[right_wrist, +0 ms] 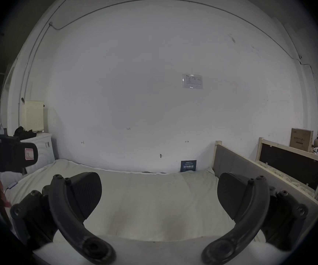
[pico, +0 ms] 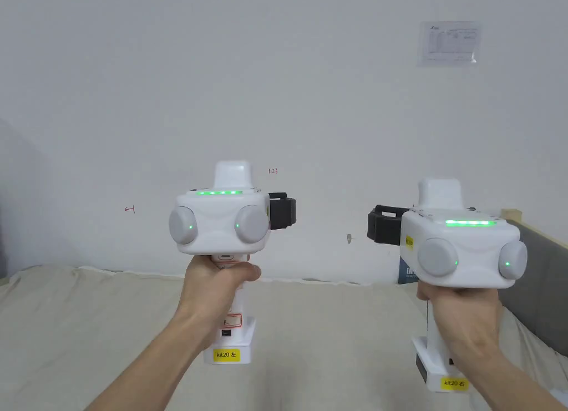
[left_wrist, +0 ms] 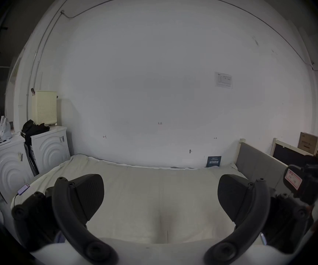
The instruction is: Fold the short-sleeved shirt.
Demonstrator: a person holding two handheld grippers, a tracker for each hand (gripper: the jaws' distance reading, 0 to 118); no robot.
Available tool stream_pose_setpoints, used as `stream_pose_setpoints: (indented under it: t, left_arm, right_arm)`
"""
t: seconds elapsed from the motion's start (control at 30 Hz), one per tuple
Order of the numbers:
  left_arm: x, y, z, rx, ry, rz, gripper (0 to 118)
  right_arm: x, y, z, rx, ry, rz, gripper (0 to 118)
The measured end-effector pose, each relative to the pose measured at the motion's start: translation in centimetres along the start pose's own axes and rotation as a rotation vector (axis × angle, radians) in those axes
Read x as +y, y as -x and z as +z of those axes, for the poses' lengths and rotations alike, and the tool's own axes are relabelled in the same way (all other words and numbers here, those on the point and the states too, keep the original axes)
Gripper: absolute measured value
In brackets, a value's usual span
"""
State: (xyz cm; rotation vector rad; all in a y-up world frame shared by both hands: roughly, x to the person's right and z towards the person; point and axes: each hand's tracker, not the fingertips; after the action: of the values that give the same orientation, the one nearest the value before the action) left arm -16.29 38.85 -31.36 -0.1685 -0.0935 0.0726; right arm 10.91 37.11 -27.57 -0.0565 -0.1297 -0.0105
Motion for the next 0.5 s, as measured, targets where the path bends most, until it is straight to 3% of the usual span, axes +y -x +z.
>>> stream_pose_setpoints:
  t: [0.17, 0.23, 0.27, 0.37, 0.4, 0.5]
  left_arm:
    - [0.2, -1.0, 1.2, -0.022, 0.010, 0.005, 117]
    - [0.5, -0.8, 1.6, -0.123, 0.029, -0.044, 117]
    - [1.4, -0.9, 2.0, -0.086, -0.096, -0.081, 117]
    - [1.8, -0.8, 2.4, -0.058, -0.091, -0.060, 117]
    - [0.9, -0.9, 2.4, -0.046, 0.088, -0.014, 117]
    - [1.0, -1.3, 2.7, 0.000, 0.085, -0.103, 117]
  right_arm:
    - [1.1, 0.0, 0.3, -0.016, -0.010, 0.031, 118]
    - [1.5, 0.0, 0.6, -0.016, -0.002, 0.036, 118]
    - [1.5, -0.3, 0.8, -0.015, -0.002, 0.034, 118]
    - [1.7, -0.7, 1.1, -0.013, -0.013, 0.026, 118]
    - [1.8, -0.9, 1.0, -0.020, -0.008, 0.019, 118]
    - [2.3, -1.4, 1.1, -0.005, 0.012, -0.017, 118]
